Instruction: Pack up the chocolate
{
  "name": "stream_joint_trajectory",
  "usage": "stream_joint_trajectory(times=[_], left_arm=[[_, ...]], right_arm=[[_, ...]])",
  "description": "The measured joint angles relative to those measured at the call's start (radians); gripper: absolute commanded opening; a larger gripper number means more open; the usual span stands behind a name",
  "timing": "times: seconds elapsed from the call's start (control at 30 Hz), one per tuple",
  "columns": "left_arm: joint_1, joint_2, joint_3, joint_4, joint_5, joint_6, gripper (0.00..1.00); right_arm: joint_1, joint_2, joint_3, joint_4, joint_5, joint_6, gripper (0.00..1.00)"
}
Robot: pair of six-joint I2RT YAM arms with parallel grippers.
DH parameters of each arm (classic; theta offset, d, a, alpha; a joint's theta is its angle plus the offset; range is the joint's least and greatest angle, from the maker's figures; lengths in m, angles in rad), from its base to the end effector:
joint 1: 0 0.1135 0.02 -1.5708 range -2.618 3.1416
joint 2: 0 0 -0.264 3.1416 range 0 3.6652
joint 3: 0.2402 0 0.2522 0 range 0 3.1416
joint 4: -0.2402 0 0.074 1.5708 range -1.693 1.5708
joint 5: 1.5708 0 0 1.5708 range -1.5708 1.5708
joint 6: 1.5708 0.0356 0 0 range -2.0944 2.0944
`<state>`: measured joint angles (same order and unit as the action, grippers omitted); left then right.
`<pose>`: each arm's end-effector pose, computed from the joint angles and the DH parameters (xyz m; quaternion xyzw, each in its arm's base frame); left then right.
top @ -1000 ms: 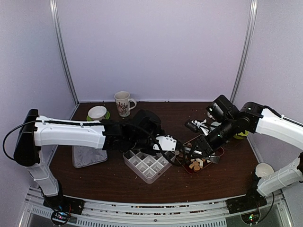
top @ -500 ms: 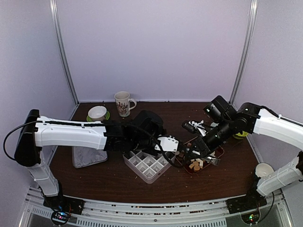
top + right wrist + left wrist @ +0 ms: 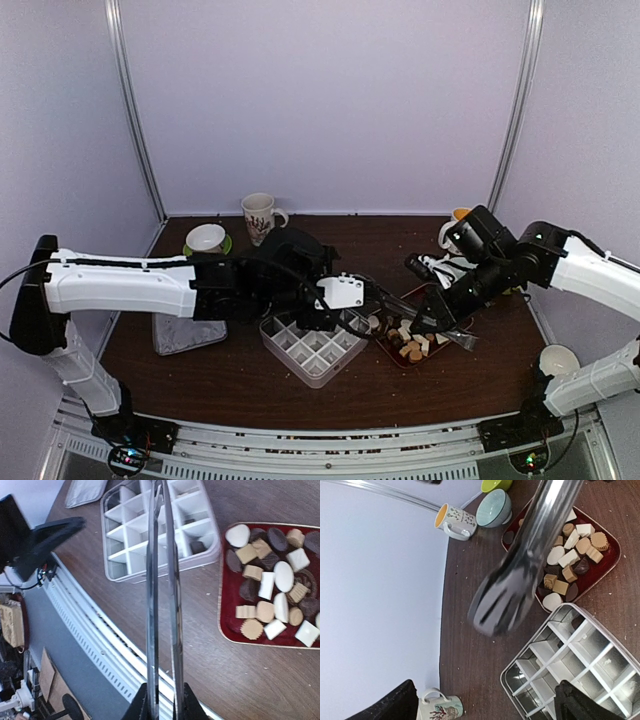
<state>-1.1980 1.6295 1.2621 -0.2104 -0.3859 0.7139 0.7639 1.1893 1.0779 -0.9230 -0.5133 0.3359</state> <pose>0.1492 -0.3446 0.2866 0.6522 0.5724 0.0516 0.4943 0.1507 0.1686 0.3007 -0.2638 0.8971 0.3426 0.0906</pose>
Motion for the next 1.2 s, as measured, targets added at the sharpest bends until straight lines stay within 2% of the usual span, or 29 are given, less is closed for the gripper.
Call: stream_joint_trajectory(times=[0.13,0.27,0.53,0.67,0.77,1.2], left_arm=[[-0.002,-0.113,-0.079,0.002,-0.025,-0.097,0.98],[-0.002,-0.214,-0.133,0.001,-0.048,-0.227,0.98],[-0.002,-0.32,-0.189,0.008,-0.044,-0.409,0.98],[-0.002,-0.33,-0.215,0.006,-0.045,-0.472,0.98],[-0.002,-0.354,-0.24,0.005,-0.054,-0.511,0.98],[0.014,-0.443,-0.346,0.022,-0.082,-0.637,0.98]], right_arm=[[-0.012,-0.039,-0.023,-0.077,0.138,0.01,0.21],[-0.014,-0.068,-0.057,-0.153,0.229,0.019,0.29],[-0.023,-0.11,-0.109,-0.246,0.348,0.055,0.31],[-0.032,-0.113,-0.127,-0.266,0.381,0.079,0.32],[-0.035,-0.123,-0.141,-0.279,0.391,0.096,0.36],[-0.049,-0.22,-0.185,-0.295,0.392,0.193,0.38]])
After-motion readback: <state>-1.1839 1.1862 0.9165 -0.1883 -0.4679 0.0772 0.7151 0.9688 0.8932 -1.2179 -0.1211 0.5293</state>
